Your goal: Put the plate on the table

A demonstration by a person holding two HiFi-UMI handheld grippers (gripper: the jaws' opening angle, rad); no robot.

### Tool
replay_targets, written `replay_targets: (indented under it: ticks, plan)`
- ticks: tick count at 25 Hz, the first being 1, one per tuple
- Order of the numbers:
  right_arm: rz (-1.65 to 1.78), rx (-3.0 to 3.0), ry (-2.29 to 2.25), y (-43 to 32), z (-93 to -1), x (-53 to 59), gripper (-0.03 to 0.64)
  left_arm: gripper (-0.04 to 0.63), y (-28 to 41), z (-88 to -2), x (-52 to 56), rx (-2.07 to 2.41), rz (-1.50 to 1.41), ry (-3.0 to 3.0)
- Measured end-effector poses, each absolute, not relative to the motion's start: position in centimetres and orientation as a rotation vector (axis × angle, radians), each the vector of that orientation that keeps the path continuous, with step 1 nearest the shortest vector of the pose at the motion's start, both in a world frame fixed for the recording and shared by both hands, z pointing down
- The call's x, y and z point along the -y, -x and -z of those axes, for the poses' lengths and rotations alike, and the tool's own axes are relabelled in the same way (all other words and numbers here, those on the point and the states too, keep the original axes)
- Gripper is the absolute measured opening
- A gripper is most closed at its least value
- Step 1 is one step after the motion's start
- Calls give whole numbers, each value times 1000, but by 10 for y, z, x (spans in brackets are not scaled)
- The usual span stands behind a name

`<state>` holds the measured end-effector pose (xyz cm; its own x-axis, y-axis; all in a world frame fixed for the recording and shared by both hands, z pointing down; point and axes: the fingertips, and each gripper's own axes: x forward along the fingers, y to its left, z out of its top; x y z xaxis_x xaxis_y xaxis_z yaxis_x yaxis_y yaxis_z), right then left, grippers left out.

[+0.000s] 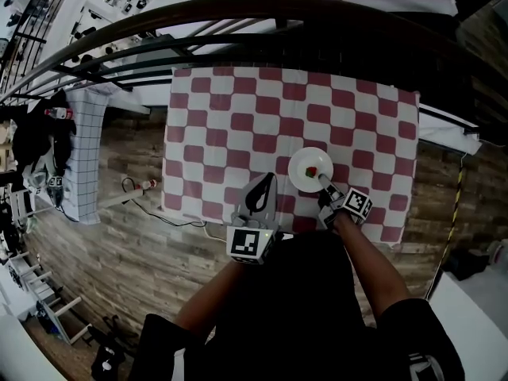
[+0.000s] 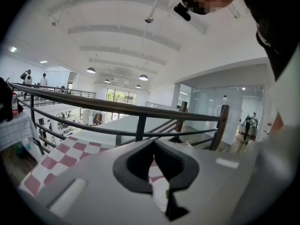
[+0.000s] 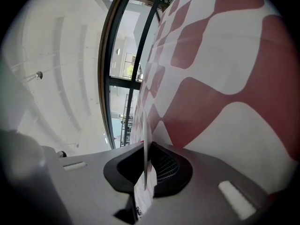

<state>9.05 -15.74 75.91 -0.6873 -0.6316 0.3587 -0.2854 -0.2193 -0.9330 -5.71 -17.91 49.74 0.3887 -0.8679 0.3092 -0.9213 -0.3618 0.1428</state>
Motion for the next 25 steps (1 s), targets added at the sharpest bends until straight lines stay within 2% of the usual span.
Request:
replay_targets:
  ticks: [16, 18, 21, 25]
  plan:
    - [2024, -1715, 1204, -93, -772, 155, 26, 11, 58, -502, 175, 1587, -298, -2320]
    - [2014, -1706, 1209, -92, -769, 157, 53, 11, 60, -500, 175, 1587, -287, -2318]
    - [2019, -1684, 1242, -91, -767, 160, 131, 11, 61, -496, 178, 1590, -270, -2310]
    - [2024, -1714, 1285, -89, -766, 157, 164, 11, 62, -496, 176, 1575, -254, -2309]
